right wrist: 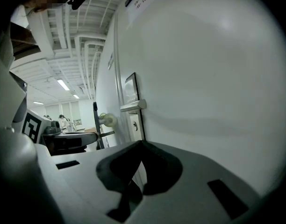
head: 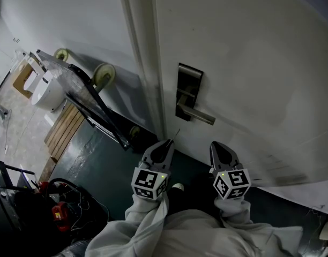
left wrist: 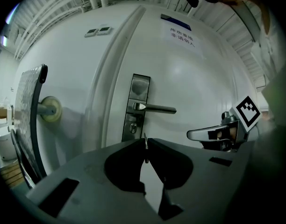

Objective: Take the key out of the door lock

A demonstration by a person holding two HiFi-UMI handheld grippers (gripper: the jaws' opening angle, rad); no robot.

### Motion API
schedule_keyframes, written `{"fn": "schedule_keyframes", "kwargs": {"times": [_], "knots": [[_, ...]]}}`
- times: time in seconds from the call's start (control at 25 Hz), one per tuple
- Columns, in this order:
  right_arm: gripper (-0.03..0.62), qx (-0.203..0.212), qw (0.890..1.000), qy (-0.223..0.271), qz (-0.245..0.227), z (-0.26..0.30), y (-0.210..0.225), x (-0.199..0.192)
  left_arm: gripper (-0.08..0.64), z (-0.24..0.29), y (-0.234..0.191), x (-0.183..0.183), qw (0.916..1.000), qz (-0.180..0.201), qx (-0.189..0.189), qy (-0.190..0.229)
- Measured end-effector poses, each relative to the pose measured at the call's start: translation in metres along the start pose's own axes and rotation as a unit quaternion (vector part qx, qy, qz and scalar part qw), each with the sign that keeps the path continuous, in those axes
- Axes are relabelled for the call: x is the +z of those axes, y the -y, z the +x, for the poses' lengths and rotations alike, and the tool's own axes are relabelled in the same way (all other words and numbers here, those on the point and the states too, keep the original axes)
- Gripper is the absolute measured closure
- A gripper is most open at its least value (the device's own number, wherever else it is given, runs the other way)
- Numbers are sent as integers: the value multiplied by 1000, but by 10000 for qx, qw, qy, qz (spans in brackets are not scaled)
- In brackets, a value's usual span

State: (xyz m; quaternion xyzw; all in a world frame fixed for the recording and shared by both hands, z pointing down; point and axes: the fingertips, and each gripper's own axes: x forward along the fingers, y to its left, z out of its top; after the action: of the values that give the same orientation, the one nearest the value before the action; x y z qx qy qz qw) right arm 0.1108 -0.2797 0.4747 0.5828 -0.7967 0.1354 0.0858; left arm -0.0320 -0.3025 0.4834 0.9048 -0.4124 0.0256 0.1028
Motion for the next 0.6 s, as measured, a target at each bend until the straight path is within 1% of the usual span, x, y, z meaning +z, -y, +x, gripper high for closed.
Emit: {"fn": "schedule_keyframes", "kwargs": {"times": [0.6], "knots": [[541,-68,10000,-47,18,2,5,-2,532,-2,-13,-5,9995,-182,251,-102]]}}
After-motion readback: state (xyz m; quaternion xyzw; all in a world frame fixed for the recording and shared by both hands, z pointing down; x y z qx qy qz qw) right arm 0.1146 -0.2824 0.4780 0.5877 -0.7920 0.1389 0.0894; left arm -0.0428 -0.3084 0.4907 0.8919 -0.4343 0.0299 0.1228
